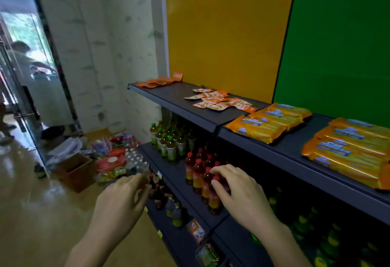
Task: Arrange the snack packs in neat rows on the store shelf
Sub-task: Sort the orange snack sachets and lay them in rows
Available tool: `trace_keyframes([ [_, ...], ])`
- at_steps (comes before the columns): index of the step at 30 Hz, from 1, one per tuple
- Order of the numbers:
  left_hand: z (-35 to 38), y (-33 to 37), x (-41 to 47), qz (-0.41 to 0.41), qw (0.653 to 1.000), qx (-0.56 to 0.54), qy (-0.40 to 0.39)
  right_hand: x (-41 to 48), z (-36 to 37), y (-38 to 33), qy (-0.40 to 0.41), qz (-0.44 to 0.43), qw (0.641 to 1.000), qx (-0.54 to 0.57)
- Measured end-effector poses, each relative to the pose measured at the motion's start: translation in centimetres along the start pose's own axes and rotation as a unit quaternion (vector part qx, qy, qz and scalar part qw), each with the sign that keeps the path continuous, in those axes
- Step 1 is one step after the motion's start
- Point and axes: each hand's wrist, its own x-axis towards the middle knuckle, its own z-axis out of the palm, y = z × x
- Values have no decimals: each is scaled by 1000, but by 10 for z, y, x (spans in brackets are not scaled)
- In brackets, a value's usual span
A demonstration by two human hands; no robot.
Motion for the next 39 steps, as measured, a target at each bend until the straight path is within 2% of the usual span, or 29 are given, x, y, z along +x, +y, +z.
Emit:
trace_keyframes([
  [7, 48, -47, 73, 26, 999, -18, 16, 93, 42, 6, 4, 7, 1000, -5],
  [15, 77, -82, 206, 81, 994, -22, 66, 224, 61, 6, 73, 3, 997, 16],
  [19, 99, -93, 256, 105, 989, -95, 47, 269, 71, 18, 87, 48, 995, 7],
  [26, 144, -101, 343, 150, 976, -151, 40, 315, 84, 38, 118, 140, 982, -45],
  [30, 169, -95, 399, 199, 961, -192, 17, 336, 86, 47, 150, 221, 960, -80],
  [34, 185, -92, 451, 230, 947, -223, -8, 360, 83, 53, 197, 332, 915, -118],
  [37, 192, -88, 485, 234, 937, -260, -11, 379, 80, 62, 168, 437, 871, -147],
  [39, 199, -79, 505, 228, 939, -252, -50, 389, 80, 66, 130, 503, 840, -157],
])
